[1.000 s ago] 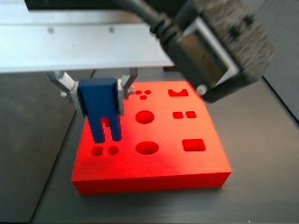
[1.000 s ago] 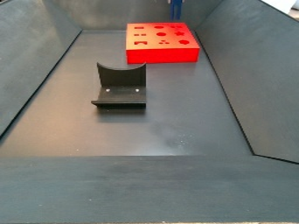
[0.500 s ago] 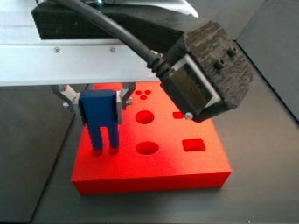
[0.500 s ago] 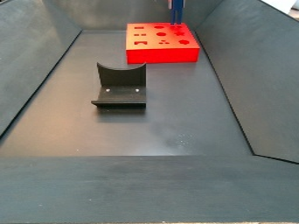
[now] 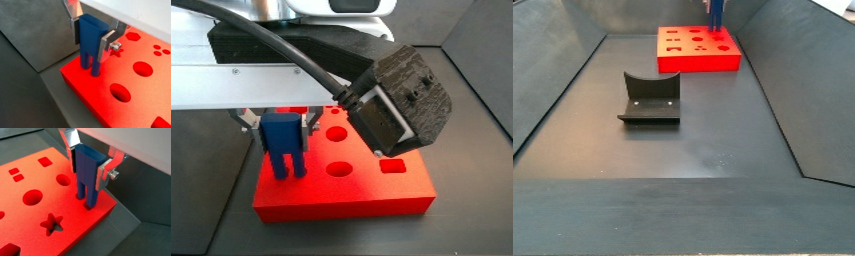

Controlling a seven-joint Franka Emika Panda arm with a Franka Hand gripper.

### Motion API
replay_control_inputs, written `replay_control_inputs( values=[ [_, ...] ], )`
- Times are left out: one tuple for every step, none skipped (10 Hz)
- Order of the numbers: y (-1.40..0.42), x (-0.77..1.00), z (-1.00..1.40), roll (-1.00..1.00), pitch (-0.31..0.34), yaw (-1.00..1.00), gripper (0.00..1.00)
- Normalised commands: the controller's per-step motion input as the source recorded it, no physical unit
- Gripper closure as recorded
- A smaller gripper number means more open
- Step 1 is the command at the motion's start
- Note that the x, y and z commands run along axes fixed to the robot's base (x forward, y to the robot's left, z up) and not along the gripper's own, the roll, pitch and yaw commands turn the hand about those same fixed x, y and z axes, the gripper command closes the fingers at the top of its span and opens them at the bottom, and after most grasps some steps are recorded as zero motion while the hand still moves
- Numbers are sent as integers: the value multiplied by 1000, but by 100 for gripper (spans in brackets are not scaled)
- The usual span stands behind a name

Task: Pick up the square-circle object. Move up. Rotate the square-circle object. Move to above the board. Insert the square-circle object.
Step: Insert the square-circle object.

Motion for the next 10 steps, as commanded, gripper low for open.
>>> replay_control_inputs(
  values=[
    [-31,0,-183,14,-60,0,100],
    [-9,0,-197,24,-61,0,100],
    [0,-9,-269,66,-83,0,100],
    [0,0,-297,59,-61,0,100],
    [0,254,-329,0,0,-229,100],
    [0,217,-340,0,0,-340,100],
    [26,89,-334,0,10,-469,100],
    [0,11,-340,11,0,-409,100],
    [0,-69,-671,0,-131,0,100],
    [-6,-123,-809,14,-233,0,100]
  ],
)
